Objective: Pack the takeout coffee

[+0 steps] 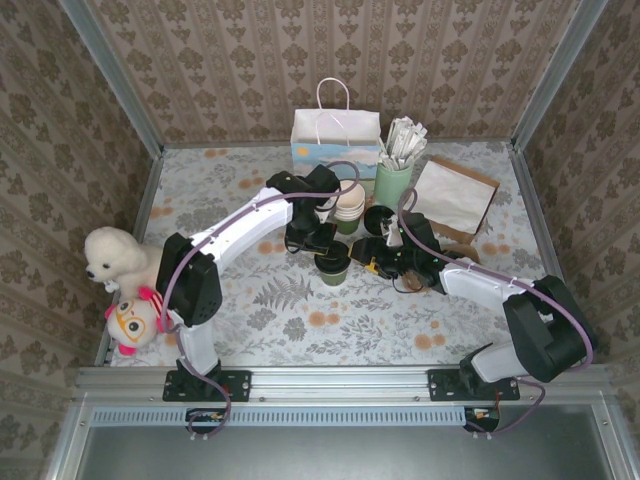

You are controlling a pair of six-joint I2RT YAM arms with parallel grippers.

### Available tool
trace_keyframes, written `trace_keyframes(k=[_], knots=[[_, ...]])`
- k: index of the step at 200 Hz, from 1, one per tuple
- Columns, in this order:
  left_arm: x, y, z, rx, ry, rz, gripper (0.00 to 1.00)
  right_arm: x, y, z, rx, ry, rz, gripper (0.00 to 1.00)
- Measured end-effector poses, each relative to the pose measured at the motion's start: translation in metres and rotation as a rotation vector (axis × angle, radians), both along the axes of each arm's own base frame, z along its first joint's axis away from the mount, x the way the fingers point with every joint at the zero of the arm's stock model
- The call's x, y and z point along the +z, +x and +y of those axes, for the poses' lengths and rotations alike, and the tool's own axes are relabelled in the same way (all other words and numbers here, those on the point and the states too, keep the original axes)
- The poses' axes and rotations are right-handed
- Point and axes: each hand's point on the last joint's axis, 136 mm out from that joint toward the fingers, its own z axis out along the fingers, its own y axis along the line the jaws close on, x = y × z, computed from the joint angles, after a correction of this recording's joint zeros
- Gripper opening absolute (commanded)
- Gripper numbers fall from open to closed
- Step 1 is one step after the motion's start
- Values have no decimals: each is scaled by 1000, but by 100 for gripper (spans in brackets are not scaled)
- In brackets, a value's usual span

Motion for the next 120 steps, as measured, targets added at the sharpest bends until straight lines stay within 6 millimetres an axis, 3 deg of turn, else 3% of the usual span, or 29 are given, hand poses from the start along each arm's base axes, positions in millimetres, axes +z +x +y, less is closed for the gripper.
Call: trace_keyframes(k=[62,120], knots=[[-2,-1,-1,-2,-21,-11,0,-1,-1,1,7,-6,-2,45],[-4,-1,-2,12,-50,-29,0,-4,-1,-1,4,-24,-19,44]])
